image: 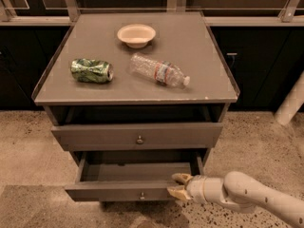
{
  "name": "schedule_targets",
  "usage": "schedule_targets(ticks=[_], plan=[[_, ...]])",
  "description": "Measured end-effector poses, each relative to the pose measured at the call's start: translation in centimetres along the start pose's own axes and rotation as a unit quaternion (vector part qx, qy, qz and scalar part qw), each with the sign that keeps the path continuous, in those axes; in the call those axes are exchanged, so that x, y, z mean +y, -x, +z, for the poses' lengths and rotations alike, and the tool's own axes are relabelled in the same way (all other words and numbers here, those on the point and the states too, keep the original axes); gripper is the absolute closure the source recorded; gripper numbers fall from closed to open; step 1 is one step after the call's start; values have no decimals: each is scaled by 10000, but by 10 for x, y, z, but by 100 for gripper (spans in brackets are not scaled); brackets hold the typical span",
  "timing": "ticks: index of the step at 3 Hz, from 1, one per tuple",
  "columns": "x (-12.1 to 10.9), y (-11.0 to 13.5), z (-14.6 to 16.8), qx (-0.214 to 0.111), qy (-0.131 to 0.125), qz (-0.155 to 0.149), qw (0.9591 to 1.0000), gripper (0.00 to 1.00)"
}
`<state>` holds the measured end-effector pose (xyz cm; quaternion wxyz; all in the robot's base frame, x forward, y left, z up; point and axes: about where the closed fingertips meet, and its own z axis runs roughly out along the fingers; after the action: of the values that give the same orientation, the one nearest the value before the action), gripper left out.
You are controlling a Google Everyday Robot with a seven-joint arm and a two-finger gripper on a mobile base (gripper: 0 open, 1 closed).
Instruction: Open middle drawer
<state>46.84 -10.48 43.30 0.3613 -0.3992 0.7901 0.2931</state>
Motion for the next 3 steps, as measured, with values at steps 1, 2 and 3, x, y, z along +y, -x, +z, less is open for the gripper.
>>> schedule_targets(ticks=[1, 2, 3], plan=[[3, -12, -4, 34, 66, 253, 9997, 24], [3, -11, -5, 34, 66, 253, 9997, 3], [31, -39, -20, 10, 272, 735, 9969, 0]])
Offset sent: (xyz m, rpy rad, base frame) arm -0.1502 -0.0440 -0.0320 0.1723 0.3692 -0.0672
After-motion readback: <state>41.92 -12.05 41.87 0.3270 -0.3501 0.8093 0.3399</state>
